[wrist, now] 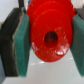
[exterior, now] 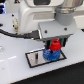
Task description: Insert the blue gear onto the right peg, followed by the red gear
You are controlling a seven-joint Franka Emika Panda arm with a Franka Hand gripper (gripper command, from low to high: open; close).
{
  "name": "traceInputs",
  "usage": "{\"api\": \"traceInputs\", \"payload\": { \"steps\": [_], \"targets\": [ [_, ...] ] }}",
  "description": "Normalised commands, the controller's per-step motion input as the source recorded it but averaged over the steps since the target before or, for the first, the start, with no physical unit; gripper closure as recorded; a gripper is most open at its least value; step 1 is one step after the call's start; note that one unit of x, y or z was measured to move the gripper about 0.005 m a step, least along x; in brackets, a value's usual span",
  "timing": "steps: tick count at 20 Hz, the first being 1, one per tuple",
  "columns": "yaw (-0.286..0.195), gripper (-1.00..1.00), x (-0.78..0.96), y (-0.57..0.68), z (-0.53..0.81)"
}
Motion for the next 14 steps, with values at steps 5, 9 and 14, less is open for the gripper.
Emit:
{"api": "traceInputs", "payload": {
  "steps": [5,9,14],
  "targets": [
    [0.0,1.0,0.15,-0.05,0.0],
    [0.0,1.0,0.16,-0.05,-0.07],
    [0.0,1.0,0.15,-0.04,-0.07]
  ]
}}
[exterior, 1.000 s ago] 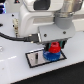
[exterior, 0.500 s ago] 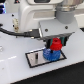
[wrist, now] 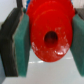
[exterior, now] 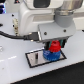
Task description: Insert the blue gear onto the right peg, followed by the red gear
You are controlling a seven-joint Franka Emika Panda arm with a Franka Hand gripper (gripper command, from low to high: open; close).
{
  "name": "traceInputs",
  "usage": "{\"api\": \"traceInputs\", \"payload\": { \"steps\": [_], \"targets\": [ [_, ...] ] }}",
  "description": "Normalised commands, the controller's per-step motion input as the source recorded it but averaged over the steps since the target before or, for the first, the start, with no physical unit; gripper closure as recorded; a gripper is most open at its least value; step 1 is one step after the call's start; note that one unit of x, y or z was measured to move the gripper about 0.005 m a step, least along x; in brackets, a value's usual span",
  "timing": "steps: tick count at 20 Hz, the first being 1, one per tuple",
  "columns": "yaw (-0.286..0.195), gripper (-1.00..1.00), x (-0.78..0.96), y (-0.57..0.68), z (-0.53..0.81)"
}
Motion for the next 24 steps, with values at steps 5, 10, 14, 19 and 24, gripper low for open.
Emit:
{"api": "traceInputs", "payload": {
  "steps": [5,10,14,19,24],
  "targets": [
    [0.0,1.0,0.2,-0.07,-0.12],
    [0.0,1.0,0.29,0.01,0.04],
    [0.0,1.0,0.27,0.0,0.08],
    [0.0,1.0,0.18,0.02,-0.03],
    [0.0,1.0,-0.02,0.02,0.21]
  ]
}}
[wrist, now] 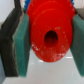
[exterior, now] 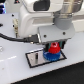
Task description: Insert the blue gear onto the right peg, followed by the red gear
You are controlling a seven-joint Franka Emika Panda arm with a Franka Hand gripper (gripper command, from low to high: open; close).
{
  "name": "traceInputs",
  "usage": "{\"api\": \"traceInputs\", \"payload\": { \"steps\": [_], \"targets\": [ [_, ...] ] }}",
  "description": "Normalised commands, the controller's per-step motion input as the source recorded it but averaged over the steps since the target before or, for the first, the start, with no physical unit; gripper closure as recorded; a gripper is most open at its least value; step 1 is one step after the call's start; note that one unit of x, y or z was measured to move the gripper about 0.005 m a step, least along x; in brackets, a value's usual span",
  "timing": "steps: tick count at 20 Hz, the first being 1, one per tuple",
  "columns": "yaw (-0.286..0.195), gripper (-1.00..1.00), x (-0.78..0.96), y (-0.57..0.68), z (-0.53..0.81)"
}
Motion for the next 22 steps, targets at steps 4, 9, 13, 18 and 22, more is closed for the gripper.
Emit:
{"api": "traceInputs", "payload": {
  "steps": [4,9,13,18,22],
  "targets": [
    [0.0,1.0,-0.02,0.0,0.35],
    [0.0,1.0,0.24,-0.04,-0.02],
    [0.0,1.0,0.22,-0.11,-0.08],
    [0.0,1.0,0.23,-0.15,-0.16],
    [0.0,1.0,0.22,-0.05,-0.11]
  ]
}}
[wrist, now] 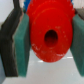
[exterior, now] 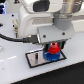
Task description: Insert the blue gear onto the right peg, followed by the red gear
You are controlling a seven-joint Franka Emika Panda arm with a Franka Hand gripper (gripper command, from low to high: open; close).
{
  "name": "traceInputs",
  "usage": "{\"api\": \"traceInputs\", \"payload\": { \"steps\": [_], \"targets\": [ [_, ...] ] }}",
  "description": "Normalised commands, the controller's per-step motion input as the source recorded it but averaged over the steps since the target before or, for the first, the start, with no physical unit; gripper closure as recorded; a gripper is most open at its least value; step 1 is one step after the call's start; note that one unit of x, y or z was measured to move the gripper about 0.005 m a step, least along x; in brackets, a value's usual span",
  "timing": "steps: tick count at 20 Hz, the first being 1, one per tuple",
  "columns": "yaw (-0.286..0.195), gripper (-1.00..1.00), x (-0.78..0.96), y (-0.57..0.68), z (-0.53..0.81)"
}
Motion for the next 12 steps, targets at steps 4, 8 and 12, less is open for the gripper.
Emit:
{"api": "traceInputs", "payload": {
  "steps": [4,8,12],
  "targets": [
    [0.0,1.0,0.19,0.21,0.12],
    [0.0,1.0,0.04,0.04,0.19],
    [0.0,1.0,-0.11,-0.07,0.29]
  ]
}}
